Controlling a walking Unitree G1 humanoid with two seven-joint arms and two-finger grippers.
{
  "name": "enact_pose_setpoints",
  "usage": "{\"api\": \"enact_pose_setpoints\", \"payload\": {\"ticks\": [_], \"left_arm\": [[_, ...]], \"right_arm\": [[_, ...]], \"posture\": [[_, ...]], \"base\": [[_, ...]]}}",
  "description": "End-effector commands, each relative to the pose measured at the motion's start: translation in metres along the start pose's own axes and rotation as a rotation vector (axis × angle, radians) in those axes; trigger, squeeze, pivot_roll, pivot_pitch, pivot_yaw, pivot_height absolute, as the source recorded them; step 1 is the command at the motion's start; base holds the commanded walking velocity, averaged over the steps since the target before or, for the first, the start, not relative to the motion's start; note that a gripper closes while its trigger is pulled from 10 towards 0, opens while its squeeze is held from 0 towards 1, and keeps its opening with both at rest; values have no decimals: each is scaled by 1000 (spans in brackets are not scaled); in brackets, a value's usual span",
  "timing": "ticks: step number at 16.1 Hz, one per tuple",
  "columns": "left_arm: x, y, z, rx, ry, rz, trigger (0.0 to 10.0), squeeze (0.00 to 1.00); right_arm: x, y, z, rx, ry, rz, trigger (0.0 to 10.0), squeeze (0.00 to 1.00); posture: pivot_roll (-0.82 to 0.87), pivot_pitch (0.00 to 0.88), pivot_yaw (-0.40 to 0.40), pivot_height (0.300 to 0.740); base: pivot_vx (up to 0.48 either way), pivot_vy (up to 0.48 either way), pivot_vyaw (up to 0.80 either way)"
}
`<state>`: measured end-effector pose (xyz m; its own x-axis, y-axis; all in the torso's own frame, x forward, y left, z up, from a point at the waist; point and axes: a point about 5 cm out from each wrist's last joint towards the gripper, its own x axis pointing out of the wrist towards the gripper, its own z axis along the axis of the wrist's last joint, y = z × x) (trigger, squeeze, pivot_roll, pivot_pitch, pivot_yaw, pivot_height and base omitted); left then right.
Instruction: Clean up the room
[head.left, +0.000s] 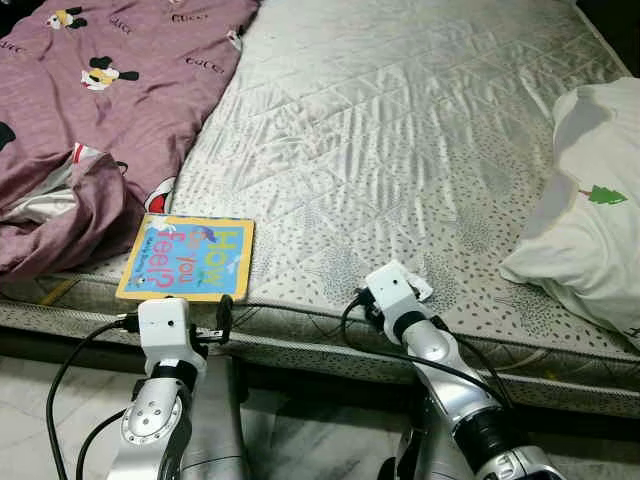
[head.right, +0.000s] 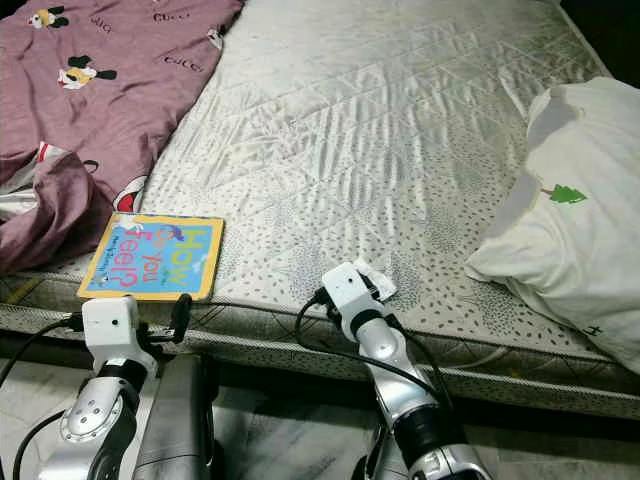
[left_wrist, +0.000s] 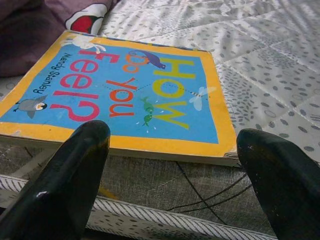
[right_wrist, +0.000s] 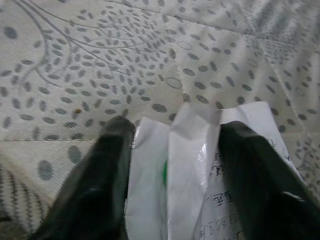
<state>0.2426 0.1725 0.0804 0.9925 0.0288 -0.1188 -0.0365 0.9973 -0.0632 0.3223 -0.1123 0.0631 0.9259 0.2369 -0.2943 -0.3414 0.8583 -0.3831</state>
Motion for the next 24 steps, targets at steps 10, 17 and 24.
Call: {"api": "enact_pose_setpoints", "payload": {"ticks": [10,17,24], "left_arm": [[5,0,-2,8,2,-1,10000,0],[25,19,5,69,-32,75,10000,0],[69,70,50,166,-153,232,10000,0]], "right_arm": [[0,-1,-9,34,21,-14,0,0],[0,-9,24,279,-198,-60,0,0],[3,-19,42,400,-308,-97,0,0]], "posture": [[92,157,-43,512],[76,133,-35,512],[81,77,-13,512]], "base": [[0,0,0],[0,0,0],[0,0,0]]}}
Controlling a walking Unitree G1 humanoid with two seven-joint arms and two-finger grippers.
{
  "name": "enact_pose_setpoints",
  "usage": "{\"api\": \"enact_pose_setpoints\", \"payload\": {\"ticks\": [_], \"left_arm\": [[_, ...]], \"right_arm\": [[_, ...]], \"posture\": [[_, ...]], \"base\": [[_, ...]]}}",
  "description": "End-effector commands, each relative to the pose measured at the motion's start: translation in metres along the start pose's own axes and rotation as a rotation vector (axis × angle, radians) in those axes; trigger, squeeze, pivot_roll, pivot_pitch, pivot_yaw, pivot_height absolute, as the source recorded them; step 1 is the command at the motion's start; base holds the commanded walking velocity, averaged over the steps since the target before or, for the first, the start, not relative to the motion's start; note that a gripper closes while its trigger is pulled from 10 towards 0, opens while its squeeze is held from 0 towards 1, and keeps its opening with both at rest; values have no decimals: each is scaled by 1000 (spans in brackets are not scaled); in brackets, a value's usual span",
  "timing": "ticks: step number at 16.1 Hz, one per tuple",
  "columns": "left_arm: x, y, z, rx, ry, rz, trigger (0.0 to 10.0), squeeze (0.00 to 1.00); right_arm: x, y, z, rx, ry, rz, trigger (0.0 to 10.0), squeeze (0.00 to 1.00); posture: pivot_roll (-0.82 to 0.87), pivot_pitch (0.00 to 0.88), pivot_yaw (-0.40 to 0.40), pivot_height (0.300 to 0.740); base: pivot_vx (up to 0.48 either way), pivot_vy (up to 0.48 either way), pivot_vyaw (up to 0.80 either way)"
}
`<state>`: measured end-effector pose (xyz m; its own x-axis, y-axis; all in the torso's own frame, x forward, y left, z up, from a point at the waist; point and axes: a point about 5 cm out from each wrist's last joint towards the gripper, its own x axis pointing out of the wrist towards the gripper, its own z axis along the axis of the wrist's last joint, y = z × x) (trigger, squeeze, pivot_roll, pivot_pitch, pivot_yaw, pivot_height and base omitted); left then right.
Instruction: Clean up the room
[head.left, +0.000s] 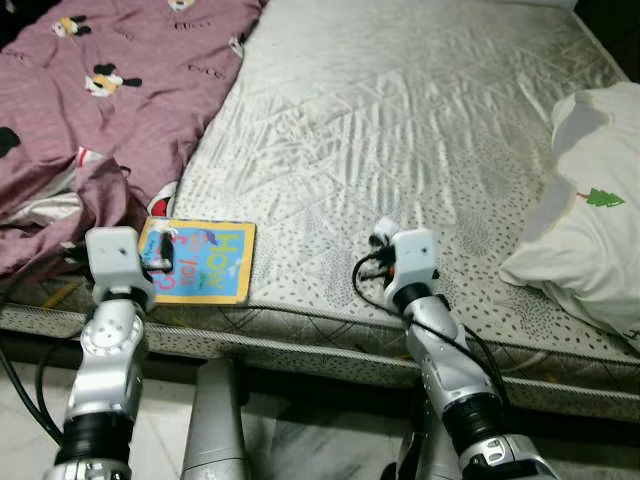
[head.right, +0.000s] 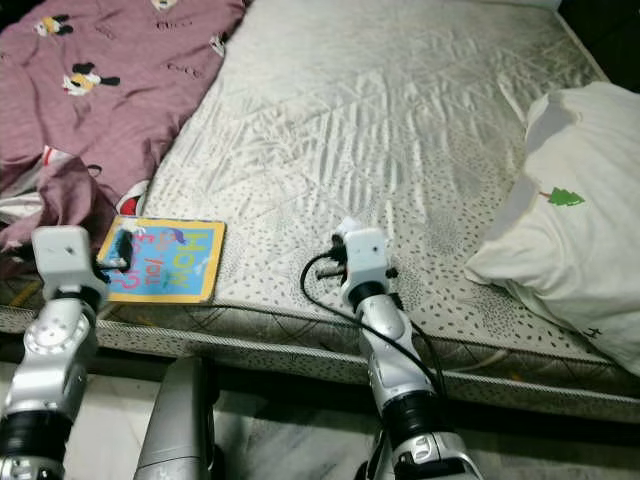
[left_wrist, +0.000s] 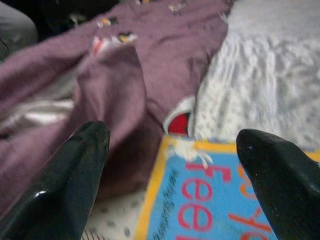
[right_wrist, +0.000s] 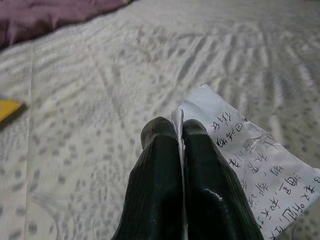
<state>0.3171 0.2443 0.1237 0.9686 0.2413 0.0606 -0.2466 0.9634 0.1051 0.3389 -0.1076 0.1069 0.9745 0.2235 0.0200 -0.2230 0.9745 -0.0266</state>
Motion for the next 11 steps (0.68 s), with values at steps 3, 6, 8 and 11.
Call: {"api": "enact_pose_setpoints", "payload": {"ticks": [3,6,8,11], "left_arm": [[-7,-2,-10,-2,12,-12,10000,0],[-20,-15,-19,-25,17,-53,10000,0],[-35,-27,-25,-49,27,-95,10000,0],[-35,-31,-25,-54,24,-108,10000,0]], "right_arm": [[0,-10,10,70,-56,-40,0,0],[-3,-17,20,141,-99,-51,0,0],[-8,-21,36,176,-173,-64,0,0],[-8,-19,50,190,-225,-74,0,0]], "posture": [[77,53,-6,512],[59,31,3,512],[44,20,13,512],[47,19,22,543]], "base": [[0,0,0],[0,0,0],[0,0,-216],[0,0,-140]]}}
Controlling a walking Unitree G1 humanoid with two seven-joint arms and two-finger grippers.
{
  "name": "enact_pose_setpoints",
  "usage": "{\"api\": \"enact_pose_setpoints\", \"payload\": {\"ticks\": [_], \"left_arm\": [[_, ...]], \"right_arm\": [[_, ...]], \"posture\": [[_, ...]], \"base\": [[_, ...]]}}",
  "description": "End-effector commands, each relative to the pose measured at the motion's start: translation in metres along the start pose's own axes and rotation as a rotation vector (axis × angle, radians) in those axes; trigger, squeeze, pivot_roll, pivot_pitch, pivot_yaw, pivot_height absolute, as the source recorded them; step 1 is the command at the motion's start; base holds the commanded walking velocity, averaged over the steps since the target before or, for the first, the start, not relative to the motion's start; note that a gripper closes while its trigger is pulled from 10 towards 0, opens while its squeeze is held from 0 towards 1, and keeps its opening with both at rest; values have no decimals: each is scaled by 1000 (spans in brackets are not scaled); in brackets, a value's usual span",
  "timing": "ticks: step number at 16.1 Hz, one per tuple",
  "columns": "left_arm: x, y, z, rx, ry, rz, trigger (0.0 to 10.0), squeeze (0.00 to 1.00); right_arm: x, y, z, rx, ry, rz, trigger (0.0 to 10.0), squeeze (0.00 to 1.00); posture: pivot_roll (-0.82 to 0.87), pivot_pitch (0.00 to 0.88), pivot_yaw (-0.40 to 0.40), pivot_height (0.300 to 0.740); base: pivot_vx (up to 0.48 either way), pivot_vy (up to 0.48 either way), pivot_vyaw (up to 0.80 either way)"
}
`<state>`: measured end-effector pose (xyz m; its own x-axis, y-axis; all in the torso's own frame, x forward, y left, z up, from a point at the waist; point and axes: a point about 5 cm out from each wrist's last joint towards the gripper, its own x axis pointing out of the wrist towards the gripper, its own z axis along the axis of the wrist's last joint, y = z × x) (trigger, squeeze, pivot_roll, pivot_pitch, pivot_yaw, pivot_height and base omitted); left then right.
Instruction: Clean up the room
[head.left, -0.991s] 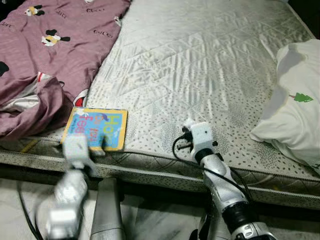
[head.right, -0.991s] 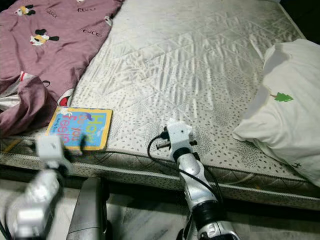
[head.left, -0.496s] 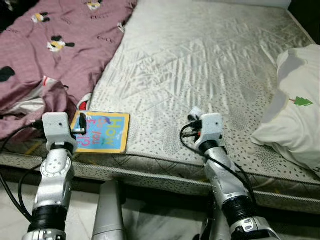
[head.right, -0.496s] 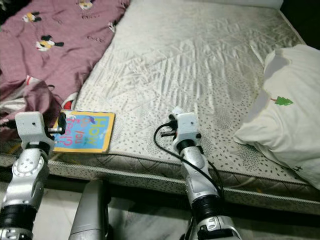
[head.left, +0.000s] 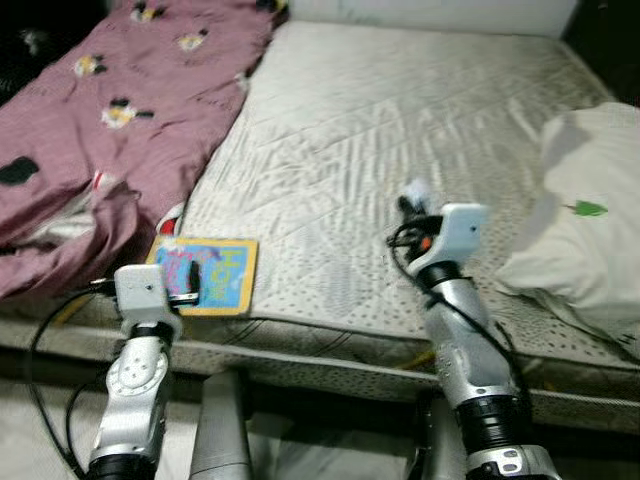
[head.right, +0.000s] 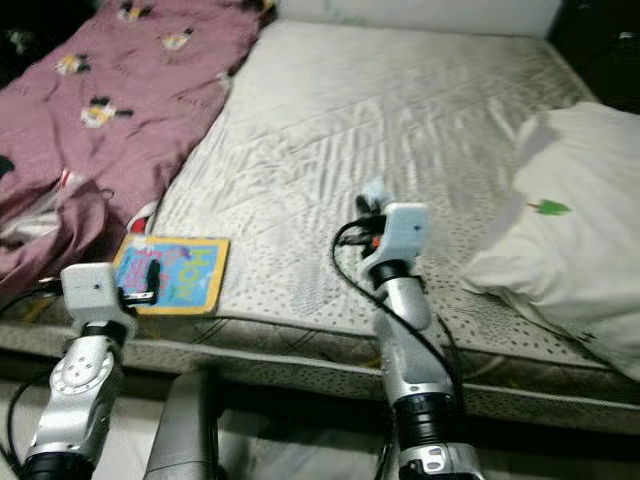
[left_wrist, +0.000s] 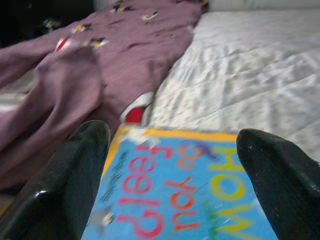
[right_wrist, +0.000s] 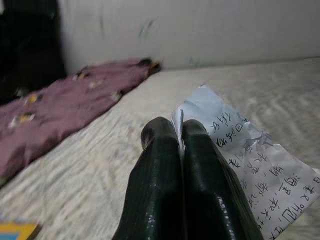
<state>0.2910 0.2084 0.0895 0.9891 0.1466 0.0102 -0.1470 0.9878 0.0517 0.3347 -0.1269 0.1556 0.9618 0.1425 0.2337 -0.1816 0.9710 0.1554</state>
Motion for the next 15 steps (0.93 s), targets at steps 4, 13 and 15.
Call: {"api": "enact_pose_setpoints", "payload": {"ticks": [4,13,15], "left_arm": [[3,2,10,7,-26,-15,10000,0],[-5,-3,6,-14,-7,-19,10000,0],[-5,-3,7,-16,-7,-19,10000,0]], "right_arm": [[-2,0,6,17,-7,-19,0,0],[-8,-5,13,-42,-11,-28,0,0],[-9,-5,13,-45,-8,-34,0,0]], "posture": [[49,28,34,586],[32,47,36,702],[32,47,34,731]], "base": [[0,0,0],[0,0,0],[0,0,0]]}}
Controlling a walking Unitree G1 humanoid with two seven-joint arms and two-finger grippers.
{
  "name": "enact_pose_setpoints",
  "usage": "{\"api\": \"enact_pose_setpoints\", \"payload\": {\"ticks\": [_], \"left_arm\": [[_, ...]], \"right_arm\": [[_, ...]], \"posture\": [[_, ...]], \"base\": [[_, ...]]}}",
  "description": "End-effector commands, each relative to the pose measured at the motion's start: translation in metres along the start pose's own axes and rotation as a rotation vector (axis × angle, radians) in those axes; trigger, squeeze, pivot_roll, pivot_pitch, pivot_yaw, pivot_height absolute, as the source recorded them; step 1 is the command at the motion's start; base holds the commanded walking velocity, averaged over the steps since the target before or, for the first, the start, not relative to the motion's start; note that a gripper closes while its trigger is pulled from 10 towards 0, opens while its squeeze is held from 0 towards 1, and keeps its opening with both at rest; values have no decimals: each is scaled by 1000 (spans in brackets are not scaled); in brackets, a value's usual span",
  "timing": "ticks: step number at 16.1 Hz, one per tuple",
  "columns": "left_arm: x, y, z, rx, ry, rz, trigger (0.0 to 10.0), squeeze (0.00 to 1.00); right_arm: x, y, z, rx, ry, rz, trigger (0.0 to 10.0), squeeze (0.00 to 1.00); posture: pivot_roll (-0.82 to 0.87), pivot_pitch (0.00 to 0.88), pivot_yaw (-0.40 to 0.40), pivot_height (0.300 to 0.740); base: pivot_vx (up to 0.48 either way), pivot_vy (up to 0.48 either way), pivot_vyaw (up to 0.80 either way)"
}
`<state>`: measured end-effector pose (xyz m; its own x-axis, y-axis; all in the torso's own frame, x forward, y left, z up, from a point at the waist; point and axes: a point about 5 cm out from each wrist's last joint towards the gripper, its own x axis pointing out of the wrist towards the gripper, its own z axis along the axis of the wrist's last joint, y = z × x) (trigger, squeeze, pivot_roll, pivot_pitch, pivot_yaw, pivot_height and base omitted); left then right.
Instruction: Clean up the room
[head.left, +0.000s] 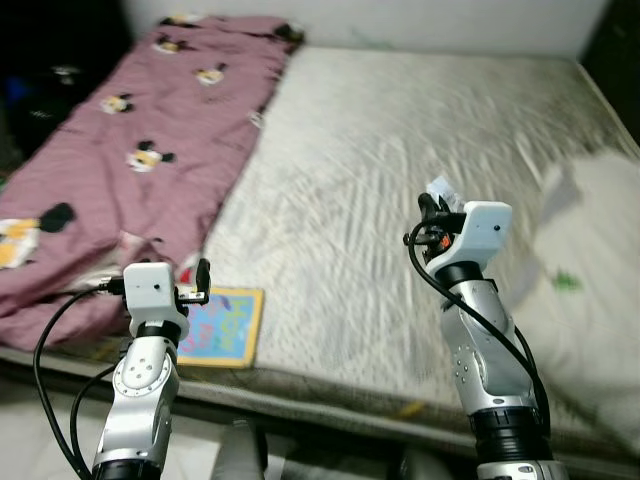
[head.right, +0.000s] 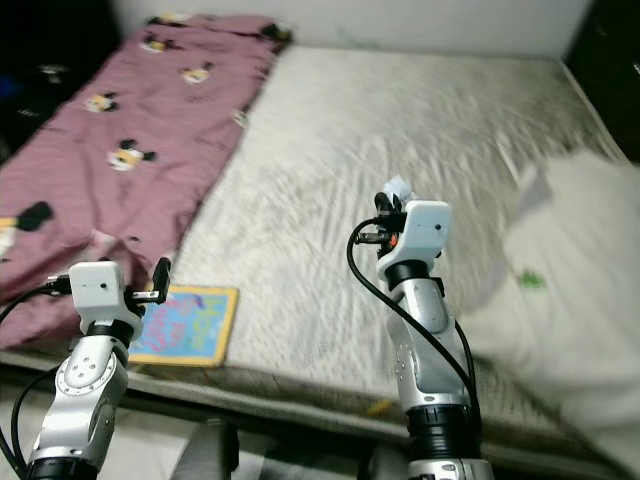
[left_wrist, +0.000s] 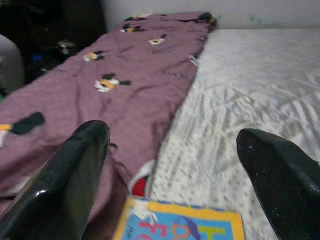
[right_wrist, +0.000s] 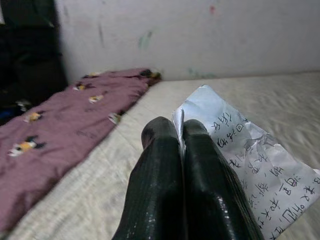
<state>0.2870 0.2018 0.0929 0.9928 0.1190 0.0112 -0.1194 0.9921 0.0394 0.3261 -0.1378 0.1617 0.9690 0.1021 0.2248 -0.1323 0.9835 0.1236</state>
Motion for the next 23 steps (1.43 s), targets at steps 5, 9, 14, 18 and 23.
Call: {"api": "enact_pose_setpoints", "payload": {"ticks": [5,9,14,18,23], "left_arm": [[3,-3,7,-22,-25,9,10000,0],[2,-10,7,-25,-21,20,10000,0],[-7,-15,4,-54,-26,-39,10000,0],[-8,-13,2,-67,-13,-33,10000,0],[-13,-26,1,-102,-1,-86,10000,0]], "right_arm": [[-2,-2,4,-24,-9,-13,0,0],[-7,-3,2,-32,1,-19,0,0],[-17,-9,-7,-83,54,-46,10000,0],[-26,-15,-15,-75,102,-77,10000,0],[-29,-13,-17,-84,111,-81,10000,0]], "posture": [[25,41,29,740],[25,41,29,740],[22,17,29,740],[18,34,30,740],[17,45,30,740]], "base": [[0,0,0],[0,0,0],[0,0,0],[0,0,-200],[0,0,-800]]}}
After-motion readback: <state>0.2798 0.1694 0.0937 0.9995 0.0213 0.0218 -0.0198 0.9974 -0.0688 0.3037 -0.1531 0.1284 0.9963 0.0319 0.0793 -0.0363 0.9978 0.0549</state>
